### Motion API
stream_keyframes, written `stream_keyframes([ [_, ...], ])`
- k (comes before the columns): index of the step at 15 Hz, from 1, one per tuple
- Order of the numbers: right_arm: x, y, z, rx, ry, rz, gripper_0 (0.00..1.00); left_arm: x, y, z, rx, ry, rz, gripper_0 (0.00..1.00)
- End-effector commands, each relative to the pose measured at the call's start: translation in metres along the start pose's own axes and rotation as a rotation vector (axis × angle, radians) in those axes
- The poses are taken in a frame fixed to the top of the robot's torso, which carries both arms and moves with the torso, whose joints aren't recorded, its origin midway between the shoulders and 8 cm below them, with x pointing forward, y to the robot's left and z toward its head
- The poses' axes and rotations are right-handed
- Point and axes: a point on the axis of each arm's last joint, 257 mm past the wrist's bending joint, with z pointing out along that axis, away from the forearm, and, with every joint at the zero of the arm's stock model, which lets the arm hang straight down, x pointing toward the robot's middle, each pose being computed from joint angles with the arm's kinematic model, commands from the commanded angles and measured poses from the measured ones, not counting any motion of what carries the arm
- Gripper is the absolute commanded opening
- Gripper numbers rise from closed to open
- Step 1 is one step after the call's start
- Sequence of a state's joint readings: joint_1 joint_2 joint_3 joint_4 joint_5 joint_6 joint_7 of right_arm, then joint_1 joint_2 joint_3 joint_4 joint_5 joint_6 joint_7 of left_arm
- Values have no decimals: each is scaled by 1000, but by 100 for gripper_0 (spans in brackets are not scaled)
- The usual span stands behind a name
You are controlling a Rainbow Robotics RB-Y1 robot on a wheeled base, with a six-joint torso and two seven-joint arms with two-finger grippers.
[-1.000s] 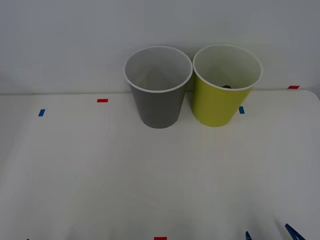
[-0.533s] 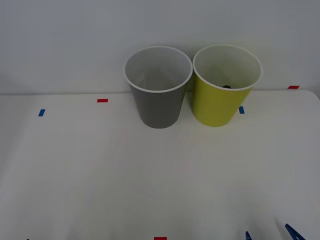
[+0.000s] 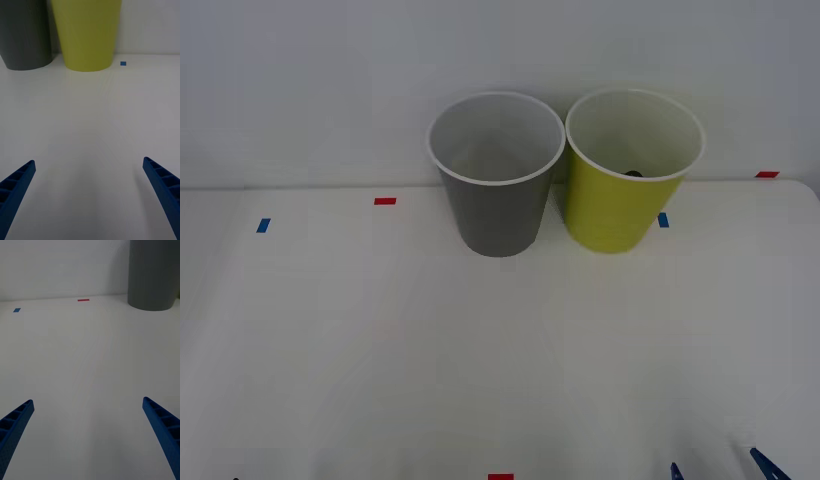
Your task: Put cans in the gray bin and PET bottles in the light green bin.
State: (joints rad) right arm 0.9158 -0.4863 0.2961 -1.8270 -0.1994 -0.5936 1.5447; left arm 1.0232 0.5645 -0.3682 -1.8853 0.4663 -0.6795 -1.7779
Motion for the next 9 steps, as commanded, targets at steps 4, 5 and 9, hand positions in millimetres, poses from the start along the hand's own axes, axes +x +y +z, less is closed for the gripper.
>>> stream_keyframes([
  [4,0,0,0,0,0,0,100,0,0,0,0,0,0,100],
  [5,0,0,0,0,0,0,100,0,0,0,0,0,0,100],
  [9,0,0,0,0,0,0,100,0,0,0,0,0,0,100],
])
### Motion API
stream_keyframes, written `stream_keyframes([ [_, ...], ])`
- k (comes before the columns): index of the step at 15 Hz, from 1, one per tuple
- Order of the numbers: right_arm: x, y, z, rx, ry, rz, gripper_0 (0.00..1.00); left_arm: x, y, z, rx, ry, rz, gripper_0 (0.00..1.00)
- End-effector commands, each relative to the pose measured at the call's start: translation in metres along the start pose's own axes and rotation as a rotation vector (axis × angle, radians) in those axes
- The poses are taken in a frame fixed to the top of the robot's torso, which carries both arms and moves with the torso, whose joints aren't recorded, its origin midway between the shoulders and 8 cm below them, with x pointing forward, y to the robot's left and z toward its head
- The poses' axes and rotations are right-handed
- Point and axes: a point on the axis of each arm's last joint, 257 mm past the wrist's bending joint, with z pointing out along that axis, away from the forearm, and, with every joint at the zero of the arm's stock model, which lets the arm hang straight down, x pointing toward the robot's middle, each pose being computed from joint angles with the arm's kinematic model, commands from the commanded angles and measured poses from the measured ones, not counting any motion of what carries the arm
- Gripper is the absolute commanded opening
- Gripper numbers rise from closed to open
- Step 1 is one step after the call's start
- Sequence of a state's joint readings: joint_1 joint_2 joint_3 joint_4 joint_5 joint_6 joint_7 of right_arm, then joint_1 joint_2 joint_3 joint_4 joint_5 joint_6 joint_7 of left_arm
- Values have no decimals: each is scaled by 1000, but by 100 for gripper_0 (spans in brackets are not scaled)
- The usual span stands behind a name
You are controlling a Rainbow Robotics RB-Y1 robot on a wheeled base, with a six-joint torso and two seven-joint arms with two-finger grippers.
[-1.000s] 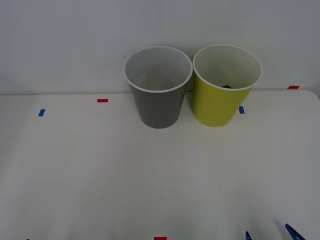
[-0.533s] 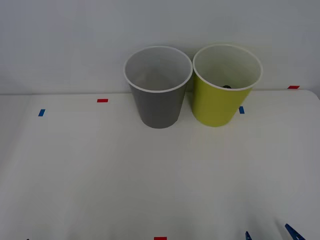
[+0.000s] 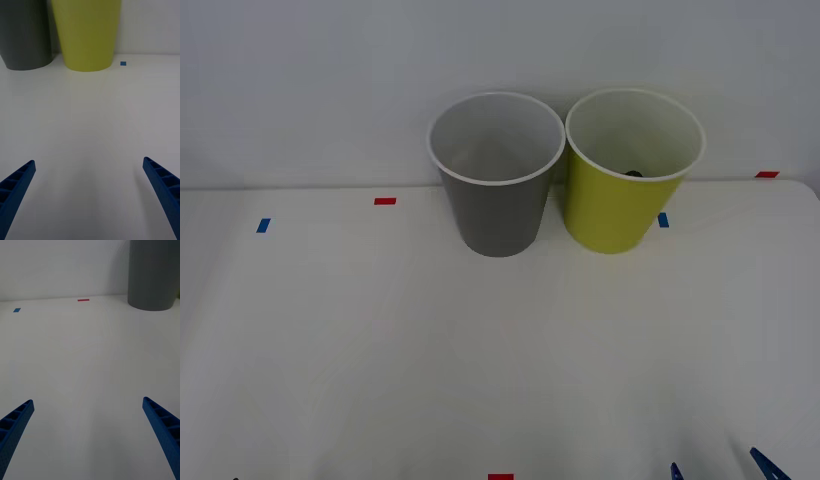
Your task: Put cans in the gray bin and PET bottles in the light green bin.
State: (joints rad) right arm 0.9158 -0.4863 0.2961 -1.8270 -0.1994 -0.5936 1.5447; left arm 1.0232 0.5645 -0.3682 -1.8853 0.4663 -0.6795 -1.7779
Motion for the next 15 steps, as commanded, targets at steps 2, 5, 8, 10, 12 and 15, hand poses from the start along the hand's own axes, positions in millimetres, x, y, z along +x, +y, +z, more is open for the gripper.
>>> stream_keyframes([
  [2,0,0,0,0,0,0,100,0,0,0,0,0,0,100],
  [5,0,0,0,0,0,0,100,0,0,0,0,0,0,100],
  [8,0,0,0,0,0,0,100,0,0,0,0,0,0,100],
  [10,0,0,0,0,0,0,100,0,0,0,0,0,0,100],
  [12,0,0,0,0,0,0,100,0,0,0,0,0,0,100],
  [15,0,0,0,0,0,0,100,0,0,0,0,0,0,100],
])
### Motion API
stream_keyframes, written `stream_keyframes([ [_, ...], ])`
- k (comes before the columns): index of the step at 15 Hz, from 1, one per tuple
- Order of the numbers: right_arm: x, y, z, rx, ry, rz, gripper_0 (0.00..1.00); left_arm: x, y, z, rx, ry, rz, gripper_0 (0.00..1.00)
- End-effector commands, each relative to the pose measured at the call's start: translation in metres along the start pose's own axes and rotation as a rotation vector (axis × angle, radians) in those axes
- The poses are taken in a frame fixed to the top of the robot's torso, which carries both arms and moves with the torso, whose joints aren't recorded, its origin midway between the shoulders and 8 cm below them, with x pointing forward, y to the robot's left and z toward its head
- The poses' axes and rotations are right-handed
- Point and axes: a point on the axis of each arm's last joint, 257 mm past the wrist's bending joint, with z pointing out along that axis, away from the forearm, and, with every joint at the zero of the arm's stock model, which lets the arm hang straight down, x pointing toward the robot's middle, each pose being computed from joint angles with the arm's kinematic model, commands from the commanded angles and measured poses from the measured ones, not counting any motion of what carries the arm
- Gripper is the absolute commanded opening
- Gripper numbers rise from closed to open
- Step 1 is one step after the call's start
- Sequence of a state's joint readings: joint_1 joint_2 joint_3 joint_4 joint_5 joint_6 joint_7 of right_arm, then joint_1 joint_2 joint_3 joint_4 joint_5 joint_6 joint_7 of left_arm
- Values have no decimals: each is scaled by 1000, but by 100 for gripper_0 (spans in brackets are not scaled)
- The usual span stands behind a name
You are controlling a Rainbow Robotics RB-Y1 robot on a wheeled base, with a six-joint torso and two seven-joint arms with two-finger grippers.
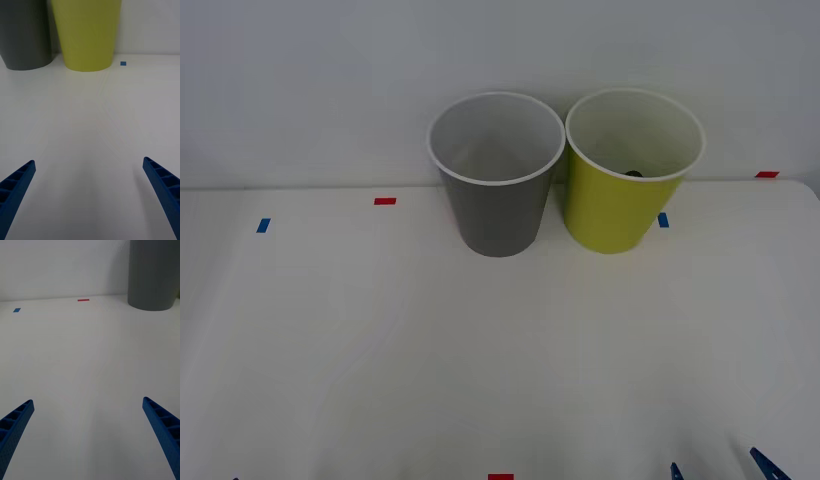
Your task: Put cans in the gray bin and PET bottles in the light green bin.
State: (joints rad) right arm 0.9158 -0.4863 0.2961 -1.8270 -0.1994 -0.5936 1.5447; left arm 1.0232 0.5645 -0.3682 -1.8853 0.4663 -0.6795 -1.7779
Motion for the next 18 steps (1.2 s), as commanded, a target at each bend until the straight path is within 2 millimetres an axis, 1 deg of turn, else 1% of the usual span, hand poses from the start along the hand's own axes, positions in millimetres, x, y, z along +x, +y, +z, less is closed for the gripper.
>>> stream_keyframes([
  [1,0,0,0,0,0,0,100,0,0,0,0,0,0,100],
  [18,0,0,0,0,0,0,100,0,0,0,0,0,0,100],
])
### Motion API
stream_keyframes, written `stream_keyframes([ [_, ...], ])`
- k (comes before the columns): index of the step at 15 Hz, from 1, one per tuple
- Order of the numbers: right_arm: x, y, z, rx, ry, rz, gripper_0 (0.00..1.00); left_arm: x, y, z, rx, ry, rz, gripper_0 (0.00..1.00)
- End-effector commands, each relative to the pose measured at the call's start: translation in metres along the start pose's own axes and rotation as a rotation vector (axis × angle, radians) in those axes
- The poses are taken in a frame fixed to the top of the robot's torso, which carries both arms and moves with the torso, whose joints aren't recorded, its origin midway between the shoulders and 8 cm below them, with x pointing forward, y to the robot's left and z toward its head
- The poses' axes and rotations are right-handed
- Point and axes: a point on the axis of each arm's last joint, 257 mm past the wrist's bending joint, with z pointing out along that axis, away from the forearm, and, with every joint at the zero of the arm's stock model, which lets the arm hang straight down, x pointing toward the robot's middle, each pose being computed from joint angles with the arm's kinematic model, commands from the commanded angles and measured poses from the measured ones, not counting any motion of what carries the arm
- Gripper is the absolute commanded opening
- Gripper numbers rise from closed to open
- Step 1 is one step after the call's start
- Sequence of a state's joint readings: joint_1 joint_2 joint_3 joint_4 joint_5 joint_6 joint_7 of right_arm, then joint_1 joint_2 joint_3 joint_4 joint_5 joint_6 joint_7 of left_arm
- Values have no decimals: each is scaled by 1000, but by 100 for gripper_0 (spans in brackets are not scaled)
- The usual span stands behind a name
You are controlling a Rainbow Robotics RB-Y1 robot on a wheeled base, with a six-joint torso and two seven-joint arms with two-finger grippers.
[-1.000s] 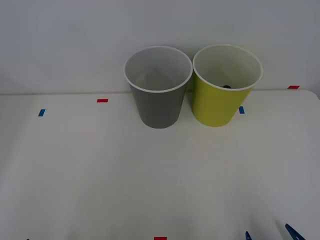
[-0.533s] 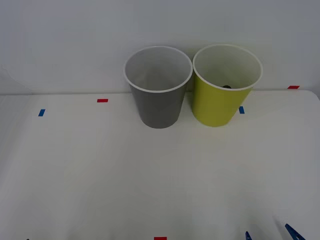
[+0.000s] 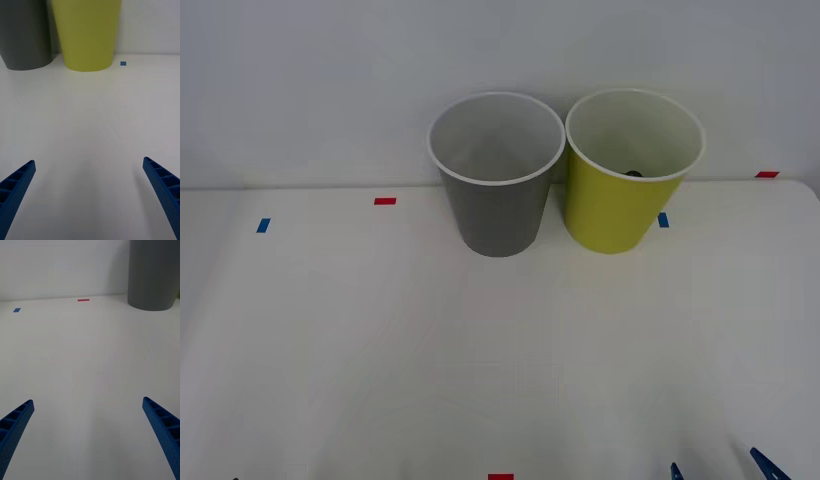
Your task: Put cans in the gray bin and PET bottles in the light green bin.
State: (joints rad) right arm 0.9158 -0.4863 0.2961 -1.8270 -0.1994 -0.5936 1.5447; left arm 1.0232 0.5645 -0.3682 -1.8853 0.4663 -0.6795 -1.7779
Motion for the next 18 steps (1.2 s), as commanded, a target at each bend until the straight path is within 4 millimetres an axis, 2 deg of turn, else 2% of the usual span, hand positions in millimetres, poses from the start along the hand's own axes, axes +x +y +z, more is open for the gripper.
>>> stream_keyframes([
  [1,0,0,0,0,0,0,100,0,0,0,0,0,0,100],
  [18,0,0,0,0,0,0,100,0,0,0,0,0,0,100],
])
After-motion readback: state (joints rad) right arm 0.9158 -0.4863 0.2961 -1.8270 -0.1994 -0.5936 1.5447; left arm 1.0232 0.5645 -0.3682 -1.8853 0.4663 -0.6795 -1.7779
